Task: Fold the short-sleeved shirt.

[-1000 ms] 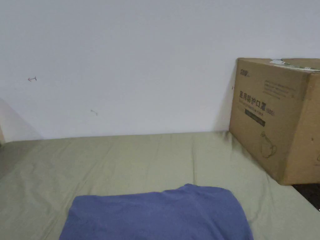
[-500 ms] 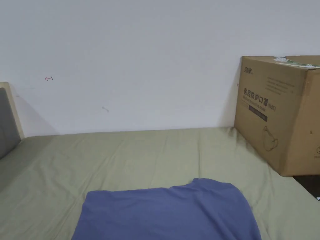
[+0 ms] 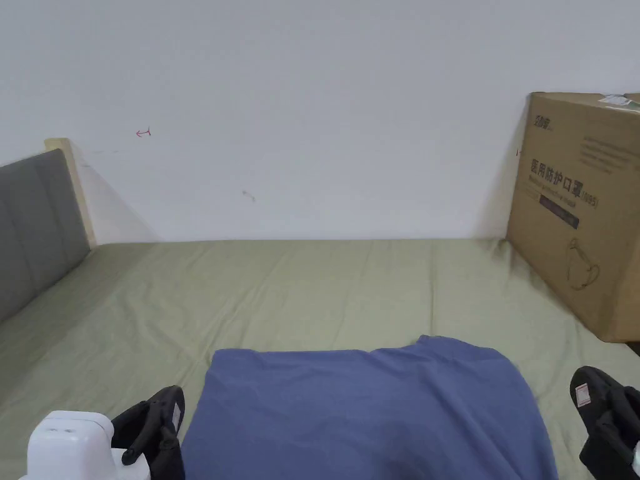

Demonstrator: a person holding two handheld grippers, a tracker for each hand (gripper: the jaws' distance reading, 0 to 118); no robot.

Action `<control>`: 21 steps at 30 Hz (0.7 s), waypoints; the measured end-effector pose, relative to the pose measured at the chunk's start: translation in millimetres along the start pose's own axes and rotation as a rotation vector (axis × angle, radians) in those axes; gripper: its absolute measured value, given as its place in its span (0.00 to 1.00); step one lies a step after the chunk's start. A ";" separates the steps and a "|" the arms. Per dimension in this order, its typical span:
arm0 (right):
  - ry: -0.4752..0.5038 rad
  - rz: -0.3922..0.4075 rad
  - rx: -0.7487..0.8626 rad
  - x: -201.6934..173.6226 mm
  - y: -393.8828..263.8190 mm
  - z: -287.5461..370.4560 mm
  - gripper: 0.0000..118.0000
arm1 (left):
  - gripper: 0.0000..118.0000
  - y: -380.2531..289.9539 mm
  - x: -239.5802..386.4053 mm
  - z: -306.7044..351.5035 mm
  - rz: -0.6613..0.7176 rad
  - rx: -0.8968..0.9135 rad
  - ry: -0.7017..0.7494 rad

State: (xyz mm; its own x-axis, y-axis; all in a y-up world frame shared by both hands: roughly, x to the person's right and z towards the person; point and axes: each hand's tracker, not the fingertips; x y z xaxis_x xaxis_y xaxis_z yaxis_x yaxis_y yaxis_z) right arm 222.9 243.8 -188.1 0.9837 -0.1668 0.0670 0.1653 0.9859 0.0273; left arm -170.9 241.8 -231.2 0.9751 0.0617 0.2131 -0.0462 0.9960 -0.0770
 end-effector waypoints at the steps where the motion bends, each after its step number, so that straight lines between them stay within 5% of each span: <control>1: 0.073 -0.029 -0.027 3.3 3.7 -3.6 0.00 | 0.00 2.4 -4.8 1.6 0.024 -0.011 -0.058; 4: 0.063 0.059 -0.086 4.8 9.1 -8.9 0.00 | 0.00 19.3 -23.6 -6.9 -0.015 -0.125 -0.055; 7: 0.079 0.137 -0.131 7.2 6.8 -7.9 0.00 | 0.00 19.7 -54.0 -37.4 -0.015 -0.536 -0.107; 9: 0.094 0.139 -0.175 7.7 0.0 -6.2 0.00 | 0.00 0.0 -72.4 -56.4 0.012 -0.800 -0.088; 12: 0.115 0.129 -0.236 9.5 -15.6 -4.8 0.00 | 0.01 -42.2 -89.4 -69.2 0.019 -0.870 -0.077; 13: 0.119 0.134 -0.256 7.5 -19.1 -4.4 0.00 | 0.08 -56.4 -94.3 -74.2 0.029 -0.885 -0.058; 17: 0.125 0.133 -0.336 5.4 -31.9 -6.7 0.00 | 1.00 -102.2 -97.7 -89.3 -0.035 -0.948 -0.036; 21: 0.130 0.121 -0.375 4.4 -38.6 -9.4 0.00 | 0.96 -123.6 -94.3 -99.2 -0.075 -0.955 -0.046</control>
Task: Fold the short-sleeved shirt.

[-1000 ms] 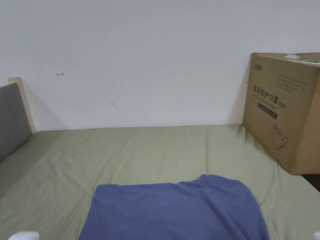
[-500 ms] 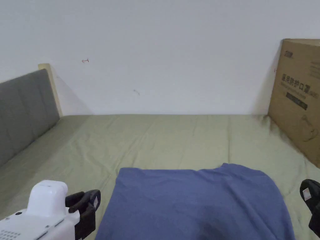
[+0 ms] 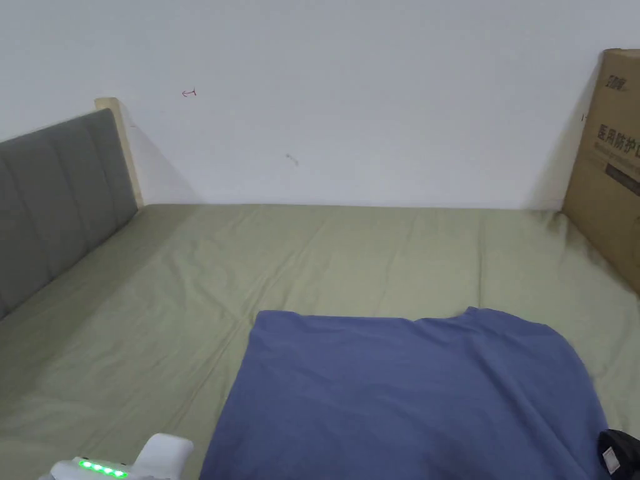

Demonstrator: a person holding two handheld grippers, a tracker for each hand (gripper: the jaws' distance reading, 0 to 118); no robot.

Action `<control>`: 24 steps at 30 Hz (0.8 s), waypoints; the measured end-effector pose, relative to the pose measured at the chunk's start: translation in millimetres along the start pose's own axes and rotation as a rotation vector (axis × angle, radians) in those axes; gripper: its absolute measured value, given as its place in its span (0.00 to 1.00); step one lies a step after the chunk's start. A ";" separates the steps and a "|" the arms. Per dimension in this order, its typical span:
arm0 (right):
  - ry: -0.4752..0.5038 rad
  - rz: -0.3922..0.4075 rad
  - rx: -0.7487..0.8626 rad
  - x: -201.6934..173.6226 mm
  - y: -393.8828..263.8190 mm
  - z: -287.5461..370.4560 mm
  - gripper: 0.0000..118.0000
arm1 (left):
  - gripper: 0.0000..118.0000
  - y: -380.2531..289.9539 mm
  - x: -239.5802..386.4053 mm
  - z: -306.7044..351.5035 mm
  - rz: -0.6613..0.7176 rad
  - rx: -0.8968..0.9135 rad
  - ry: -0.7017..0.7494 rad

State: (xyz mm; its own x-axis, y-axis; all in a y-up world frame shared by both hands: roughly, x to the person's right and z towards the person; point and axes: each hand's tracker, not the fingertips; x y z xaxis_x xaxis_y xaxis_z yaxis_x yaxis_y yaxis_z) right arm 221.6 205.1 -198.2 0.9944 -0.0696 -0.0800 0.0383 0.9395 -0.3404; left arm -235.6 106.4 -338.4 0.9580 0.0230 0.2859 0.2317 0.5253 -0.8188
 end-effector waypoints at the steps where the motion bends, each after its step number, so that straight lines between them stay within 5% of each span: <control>1: 0.003 -0.002 -0.008 0.2 -0.6 -1.4 0.00 | 0.96 0.9 -0.8 -6.9 0.003 -0.013 0.000; 3: 0.000 -0.004 -0.016 -0.3 -1.9 -3.9 0.00 | 0.93 2.1 -1.2 -15.1 -0.004 -0.029 -0.021; 4: -0.004 -0.008 -0.020 0.8 -2.1 -3.9 0.00 | 0.81 1.6 0.8 -15.1 -0.026 -0.010 -0.041; 6: -0.009 -0.018 -0.030 3.4 -3.0 -5.0 0.00 | 0.00 0.9 6.7 -14.1 -0.067 0.007 -0.018; 11: -0.045 -0.054 -0.046 30.7 -3.7 -3.4 0.00 | 0.02 -13.6 8.3 17.7 -0.053 0.174 -0.068; 15: -0.080 -0.155 -0.213 77.4 -13.3 -17.7 0.04 | 0.02 -19.6 2.7 46.1 -0.022 0.312 -0.075; 16: -0.072 -0.194 -0.285 91.4 -18.7 -24.1 0.26 | 0.02 -19.5 1.4 50.6 0.000 0.328 -0.098; 17: -0.077 -0.230 -0.355 103.4 -25.7 -30.4 0.74 | 0.02 -18.3 0.3 53.3 0.019 0.326 -0.120; 18: -0.084 -0.260 -0.438 112.7 -34.0 -37.4 0.97 | 0.02 -17.3 0.7 55.0 0.029 0.329 -0.117; 21: -0.095 -0.279 -0.515 131.4 -62.5 -47.5 1.00 | 0.02 -14.3 10.0 61.5 0.036 0.328 -0.123; 24: -0.155 -0.217 -0.688 141.3 -87.9 -65.6 1.00 | 0.02 -12.7 18.7 64.2 0.024 0.332 -0.119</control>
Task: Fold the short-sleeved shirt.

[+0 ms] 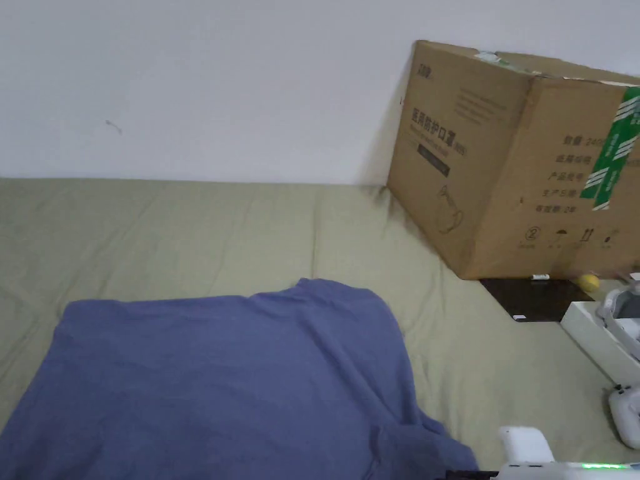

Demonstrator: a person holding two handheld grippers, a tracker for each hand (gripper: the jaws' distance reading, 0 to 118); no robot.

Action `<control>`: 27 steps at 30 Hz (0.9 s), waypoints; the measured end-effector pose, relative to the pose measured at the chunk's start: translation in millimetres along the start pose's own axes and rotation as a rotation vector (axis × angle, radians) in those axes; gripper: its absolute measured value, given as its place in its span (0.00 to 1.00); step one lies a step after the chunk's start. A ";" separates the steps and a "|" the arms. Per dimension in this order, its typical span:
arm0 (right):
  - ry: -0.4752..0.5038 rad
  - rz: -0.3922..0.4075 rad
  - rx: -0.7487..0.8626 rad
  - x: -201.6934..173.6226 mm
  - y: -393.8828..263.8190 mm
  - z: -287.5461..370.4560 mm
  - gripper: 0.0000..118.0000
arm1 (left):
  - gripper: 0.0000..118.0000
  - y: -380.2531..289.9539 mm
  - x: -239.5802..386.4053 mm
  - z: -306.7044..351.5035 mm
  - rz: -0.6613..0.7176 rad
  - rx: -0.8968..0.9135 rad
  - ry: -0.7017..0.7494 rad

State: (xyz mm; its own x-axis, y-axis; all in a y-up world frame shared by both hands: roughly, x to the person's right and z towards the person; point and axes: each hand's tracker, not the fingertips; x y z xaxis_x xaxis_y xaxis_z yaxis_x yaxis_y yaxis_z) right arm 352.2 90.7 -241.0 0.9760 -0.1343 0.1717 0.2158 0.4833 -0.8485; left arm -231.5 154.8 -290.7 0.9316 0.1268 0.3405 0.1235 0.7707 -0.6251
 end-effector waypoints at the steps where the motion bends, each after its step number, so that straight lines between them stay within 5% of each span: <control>1: -0.028 0.035 -0.046 0.9 -2.7 -9.3 1.00 | 0.02 -0.5 2.2 -0.1 -0.006 0.000 0.005; 5: -0.087 0.130 -0.115 -3.4 -13.5 -19.2 0.89 | 0.02 -1.2 5.0 0.2 -0.009 -0.016 0.051; 6: -0.068 0.131 -0.098 -4.7 -14.5 -14.8 0.76 | 0.02 -1.9 4.5 0.3 -0.004 -0.030 0.060; 8: 0.041 0.080 -0.058 -10.7 -15.7 -2.5 0.23 | 0.02 -3.6 4.0 0.7 -0.005 -0.044 0.065; 9: 0.052 0.079 -0.041 -13.9 -16.5 1.2 0.13 | 0.02 -5.3 4.8 1.8 -0.006 -0.046 0.065; 12: 0.035 0.127 0.042 -22.2 -17.6 12.6 0.09 | 0.02 -8.8 3.1 1.2 -0.013 -0.046 0.068; 21: 0.137 -0.060 0.392 -15.9 18.3 68.4 0.08 | 0.02 23.9 -8.1 0.5 0.103 0.092 0.081; 27: 0.157 -0.160 0.347 -22.9 115.6 26.1 0.08 | 0.02 84.5 -29.4 -65.2 0.194 0.070 0.093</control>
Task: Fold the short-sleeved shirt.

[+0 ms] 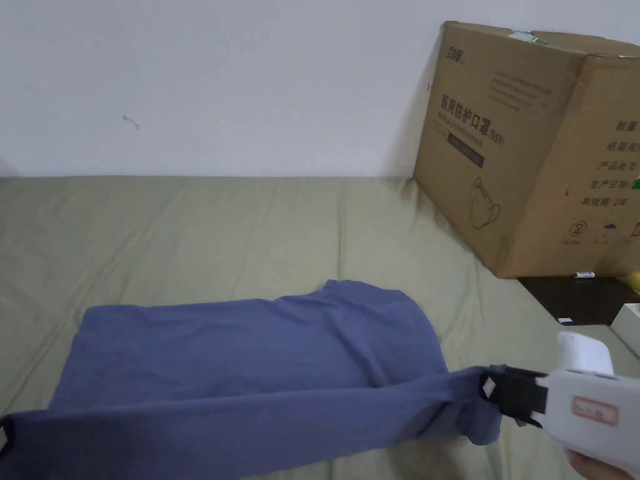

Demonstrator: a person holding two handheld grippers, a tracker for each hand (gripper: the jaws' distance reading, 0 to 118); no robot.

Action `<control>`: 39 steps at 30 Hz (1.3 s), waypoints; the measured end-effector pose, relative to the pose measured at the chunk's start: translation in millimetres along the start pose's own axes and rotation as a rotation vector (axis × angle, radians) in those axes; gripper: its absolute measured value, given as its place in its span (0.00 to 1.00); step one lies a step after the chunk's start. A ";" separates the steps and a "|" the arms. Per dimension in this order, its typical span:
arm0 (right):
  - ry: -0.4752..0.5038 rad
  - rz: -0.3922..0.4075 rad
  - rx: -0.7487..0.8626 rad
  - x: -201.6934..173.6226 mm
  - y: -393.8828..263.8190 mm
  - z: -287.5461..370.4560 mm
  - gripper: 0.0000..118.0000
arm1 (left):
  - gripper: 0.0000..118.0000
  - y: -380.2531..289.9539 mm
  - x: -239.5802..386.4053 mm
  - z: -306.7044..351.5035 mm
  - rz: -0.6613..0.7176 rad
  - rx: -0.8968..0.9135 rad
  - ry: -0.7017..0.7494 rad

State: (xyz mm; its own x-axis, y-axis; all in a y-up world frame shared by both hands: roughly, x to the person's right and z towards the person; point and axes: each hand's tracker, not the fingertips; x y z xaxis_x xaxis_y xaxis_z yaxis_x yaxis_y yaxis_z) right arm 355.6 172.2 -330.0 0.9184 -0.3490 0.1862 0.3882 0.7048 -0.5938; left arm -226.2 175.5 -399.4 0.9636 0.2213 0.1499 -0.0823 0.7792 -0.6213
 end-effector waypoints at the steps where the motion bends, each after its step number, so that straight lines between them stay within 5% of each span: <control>1: -0.022 0.013 -0.014 -1.5 10.4 -21.5 0.08 | 0.02 6.5 -1.0 -16.7 0.004 -0.015 0.015; 9: -0.198 0.032 -0.181 -5.4 31.4 -168.5 0.16 | 0.06 11.0 -17.6 -135.6 0.011 -0.164 0.077; 10: -0.220 0.025 -0.171 -3.6 27.9 -176.6 0.32 | 0.17 9.9 -19.7 -142.5 0.018 -0.169 0.081; 11: -0.223 0.017 -0.166 -1.1 24.9 -180.0 0.66 | 0.47 9.1 -22.7 -146.0 0.023 -0.167 0.092; 12: -0.230 0.013 -0.149 0.4 22.1 -178.4 0.88 | 0.76 6.9 -24.4 -147.0 0.035 -0.170 0.095; 13: -0.231 0.014 -0.105 0.6 19.2 -172.8 0.97 | 0.98 5.6 -25.2 -145.5 0.039 -0.168 0.100; 18: -0.190 0.111 0.119 -13.2 15.3 -105.2 0.98 | 0.95 8.0 -19.2 -93.3 -0.010 -0.028 0.099; 22: -0.032 0.192 0.285 -41.7 -6.6 -14.9 0.97 | 0.92 -4.4 -0.3 -20.1 -0.034 0.162 0.074; 23: 0.002 0.206 0.339 -49.2 -16.6 8.4 0.96 | 0.80 -13.6 6.6 3.2 -0.017 0.219 0.040; 25: 0.058 0.224 0.417 -63.7 -37.6 44.1 0.79 | 0.34 -31.2 21.2 43.4 -0.022 0.348 0.033; 26: 0.071 0.236 0.443 -70.1 -48.3 59.8 0.26 | 0.00 -38.3 28.5 58.3 -0.033 0.366 0.040; 27: 0.038 0.251 0.475 -76.8 -58.6 70.2 0.00 | 0.00 -44.7 35.7 68.3 -0.055 0.350 0.076; 33: 0.067 0.208 0.411 -82.9 -66.6 86.7 0.00 | 0.00 -25.7 32.2 83.4 -0.053 0.295 0.054; 39: 0.050 0.230 0.323 -78.3 -61.3 76.9 0.00 | 0.00 8.8 -24.1 -12.4 0.026 -0.150 -0.018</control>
State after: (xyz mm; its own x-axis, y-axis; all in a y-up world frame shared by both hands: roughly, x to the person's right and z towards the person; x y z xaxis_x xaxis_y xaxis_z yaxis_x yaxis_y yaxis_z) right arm 265.7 203.8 -248.0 0.9824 -0.1834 0.0345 0.1842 0.9232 -0.3373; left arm -247.0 169.8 -417.9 0.9569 0.2516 0.1451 -0.0668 0.6768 -0.7331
